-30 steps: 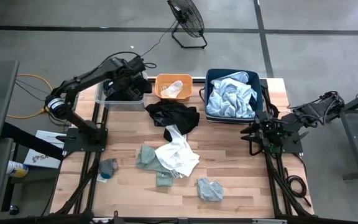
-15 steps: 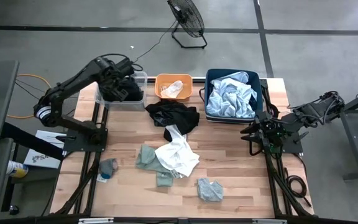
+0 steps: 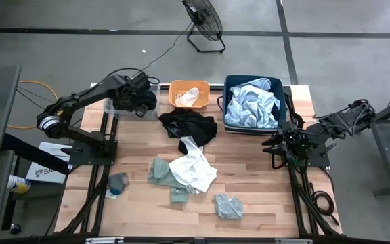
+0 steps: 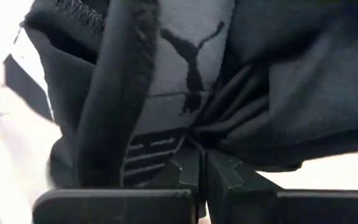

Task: Pick & Place Cloths
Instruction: Put the black underwear into the transparent bin

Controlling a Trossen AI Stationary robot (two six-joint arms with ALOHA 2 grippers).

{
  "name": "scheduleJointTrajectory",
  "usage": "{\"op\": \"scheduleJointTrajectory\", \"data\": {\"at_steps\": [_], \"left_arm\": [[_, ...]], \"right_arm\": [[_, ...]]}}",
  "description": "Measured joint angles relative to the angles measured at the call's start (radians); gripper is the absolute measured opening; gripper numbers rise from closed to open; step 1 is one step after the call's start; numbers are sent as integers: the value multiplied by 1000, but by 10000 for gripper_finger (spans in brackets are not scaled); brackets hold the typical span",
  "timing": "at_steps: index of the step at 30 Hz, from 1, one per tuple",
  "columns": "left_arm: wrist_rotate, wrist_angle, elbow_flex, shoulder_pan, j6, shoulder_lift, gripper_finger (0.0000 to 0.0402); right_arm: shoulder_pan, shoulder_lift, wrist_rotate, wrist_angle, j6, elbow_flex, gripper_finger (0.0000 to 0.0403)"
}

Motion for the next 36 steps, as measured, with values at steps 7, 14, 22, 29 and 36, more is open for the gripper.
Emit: {"op": "scheduleJointTrajectory", "data": {"at_steps": [7, 14, 22, 29, 36], "left_arm": [[73, 95, -27, 48, -90, 0, 0], [146, 132, -28, 168, -102, 0, 0], [248, 147, -28, 243, -93, 0, 3], [270, 148, -28, 241, -88, 0, 77], [318, 149, -28, 241, -88, -23, 190]], "right_arm": [[0, 0, 0, 0, 0, 0, 124], [0, 0, 0, 0, 0, 0, 124], [0, 0, 0, 0, 0, 0, 124], [0, 0, 0, 0, 0, 0, 124], [0, 0, 0, 0, 0, 0, 124]]}}
